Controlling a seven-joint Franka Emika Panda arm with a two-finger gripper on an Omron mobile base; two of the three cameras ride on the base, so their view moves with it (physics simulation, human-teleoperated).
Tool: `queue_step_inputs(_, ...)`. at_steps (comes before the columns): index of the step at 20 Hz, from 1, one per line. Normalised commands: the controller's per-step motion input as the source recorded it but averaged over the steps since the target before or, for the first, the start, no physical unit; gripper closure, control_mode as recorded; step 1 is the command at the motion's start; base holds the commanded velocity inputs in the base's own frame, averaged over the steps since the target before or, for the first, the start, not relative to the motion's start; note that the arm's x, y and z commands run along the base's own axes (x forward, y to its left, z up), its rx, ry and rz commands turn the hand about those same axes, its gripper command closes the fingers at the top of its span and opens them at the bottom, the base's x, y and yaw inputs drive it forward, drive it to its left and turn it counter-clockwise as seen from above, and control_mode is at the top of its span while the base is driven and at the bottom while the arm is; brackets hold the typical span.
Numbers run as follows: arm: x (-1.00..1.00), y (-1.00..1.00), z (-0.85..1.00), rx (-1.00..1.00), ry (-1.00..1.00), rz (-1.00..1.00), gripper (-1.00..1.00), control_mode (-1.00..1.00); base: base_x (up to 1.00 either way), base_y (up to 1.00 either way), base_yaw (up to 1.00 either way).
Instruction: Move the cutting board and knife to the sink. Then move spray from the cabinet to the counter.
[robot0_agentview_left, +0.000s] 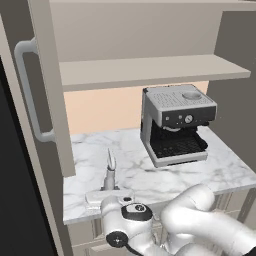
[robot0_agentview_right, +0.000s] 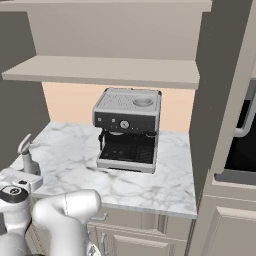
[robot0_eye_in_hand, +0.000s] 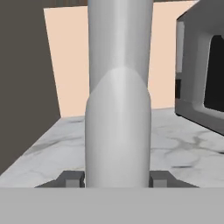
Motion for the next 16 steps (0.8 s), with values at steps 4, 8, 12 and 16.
queue_step_inputs(4,0.28,0.00,-0.13,0.00,-0.02,-0.12,1.00,-1.00,0.00,0.00,0.00)
queue_step_inputs(8,0.29,0.00,-0.13,0.00,-0.02,-0.10,1.00,-1.00,0.00,0.00,0.00)
queue_step_inputs(12,0.31,0.00,-0.18,0.00,-0.01,-0.06,1.00,-1.00,0.00,0.00,0.00)
queue_step_inputs(16,0.34,0.00,-0.25,0.00,-0.04,-0.02,1.00,-1.00,0.00,0.00,0.00)
